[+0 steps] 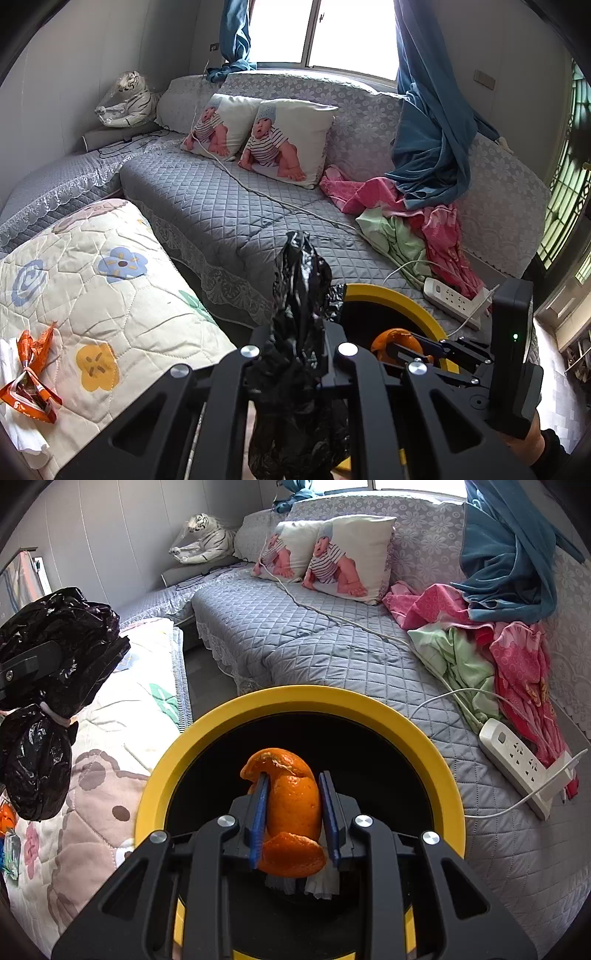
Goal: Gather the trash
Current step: 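Carry the black bag and orange peel with both grippers over the yellow bin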
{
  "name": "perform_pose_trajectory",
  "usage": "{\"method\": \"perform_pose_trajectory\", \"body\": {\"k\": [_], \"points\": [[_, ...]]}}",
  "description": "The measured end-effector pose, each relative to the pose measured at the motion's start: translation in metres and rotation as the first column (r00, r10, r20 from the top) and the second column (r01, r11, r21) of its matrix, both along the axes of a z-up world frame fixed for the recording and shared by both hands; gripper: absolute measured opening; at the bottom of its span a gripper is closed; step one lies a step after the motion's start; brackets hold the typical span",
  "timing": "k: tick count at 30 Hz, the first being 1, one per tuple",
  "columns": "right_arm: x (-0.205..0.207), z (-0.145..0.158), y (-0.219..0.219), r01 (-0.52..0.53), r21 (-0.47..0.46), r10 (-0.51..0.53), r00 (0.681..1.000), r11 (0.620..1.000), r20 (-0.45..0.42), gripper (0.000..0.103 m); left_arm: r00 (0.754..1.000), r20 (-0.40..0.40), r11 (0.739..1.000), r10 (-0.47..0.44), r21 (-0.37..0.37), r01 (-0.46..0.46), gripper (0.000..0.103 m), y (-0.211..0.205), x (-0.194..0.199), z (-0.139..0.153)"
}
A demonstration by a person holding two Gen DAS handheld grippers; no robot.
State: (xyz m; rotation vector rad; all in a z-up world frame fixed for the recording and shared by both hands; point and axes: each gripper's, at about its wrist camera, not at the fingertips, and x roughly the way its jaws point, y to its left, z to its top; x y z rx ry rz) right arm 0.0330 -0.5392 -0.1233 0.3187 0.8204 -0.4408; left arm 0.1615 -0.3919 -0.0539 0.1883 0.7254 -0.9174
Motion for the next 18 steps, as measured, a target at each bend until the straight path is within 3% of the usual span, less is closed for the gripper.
{"method": "perform_pose_trajectory", "body": {"k": [18], "points": [[-0.003,-0.01,-0.004,0.026,-0.014,-0.027,0.996,1.0,-0.08,0.025,0.987,-0.156,0.998,-0.045,0.033,0.051,0.01,-0.052,0.025,-0.039]]}}
